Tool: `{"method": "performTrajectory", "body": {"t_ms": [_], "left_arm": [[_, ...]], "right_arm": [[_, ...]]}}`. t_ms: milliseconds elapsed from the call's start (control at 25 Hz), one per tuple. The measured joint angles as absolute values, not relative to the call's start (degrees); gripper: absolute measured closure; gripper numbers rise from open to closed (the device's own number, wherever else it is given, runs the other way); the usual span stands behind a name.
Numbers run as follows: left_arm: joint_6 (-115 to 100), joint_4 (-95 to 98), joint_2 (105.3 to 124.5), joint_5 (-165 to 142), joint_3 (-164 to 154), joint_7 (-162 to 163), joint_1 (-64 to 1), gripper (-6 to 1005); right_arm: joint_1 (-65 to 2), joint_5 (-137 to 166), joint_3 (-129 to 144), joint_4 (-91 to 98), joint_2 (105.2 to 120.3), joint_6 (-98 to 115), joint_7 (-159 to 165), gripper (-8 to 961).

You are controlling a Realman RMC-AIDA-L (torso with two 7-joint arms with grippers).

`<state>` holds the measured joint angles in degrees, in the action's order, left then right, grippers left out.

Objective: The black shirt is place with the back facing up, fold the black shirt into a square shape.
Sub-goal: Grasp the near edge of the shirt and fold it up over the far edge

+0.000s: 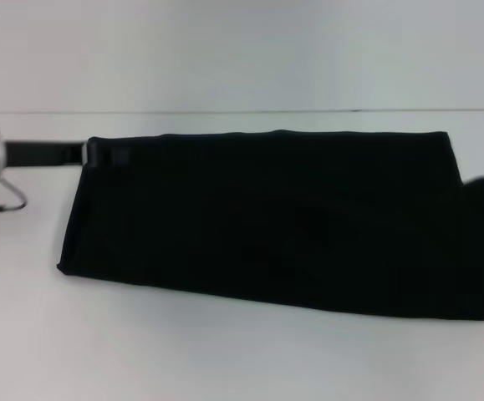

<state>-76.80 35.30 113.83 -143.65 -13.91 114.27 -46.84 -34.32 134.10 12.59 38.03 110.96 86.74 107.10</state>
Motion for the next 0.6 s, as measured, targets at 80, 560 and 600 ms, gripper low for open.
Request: {"method": "performTrajectory", "body": {"t_ms": [80, 560, 600], "left_arm": [[-71.0, 33.5, 114.19, -143.6, -14.7, 114.4, -48.5, 983], [-40.1, 26.9, 117.82, -141.4, -21.4, 113.7, -53.2, 956], [-39.3, 26.9, 117.89, -141.3, -21.9, 113.7, -53.2, 954]], "right_arm": [[-36.6, 134.1, 14.3, 35.2, 110.21, 81.3, 108.4, 906], [-46.3, 133.9, 24.5, 23.6, 110.59, 50.7, 109.3, 907], [-46.8, 133.9, 24.8, 23.2, 110.63, 49.4, 109.1, 907]]}}
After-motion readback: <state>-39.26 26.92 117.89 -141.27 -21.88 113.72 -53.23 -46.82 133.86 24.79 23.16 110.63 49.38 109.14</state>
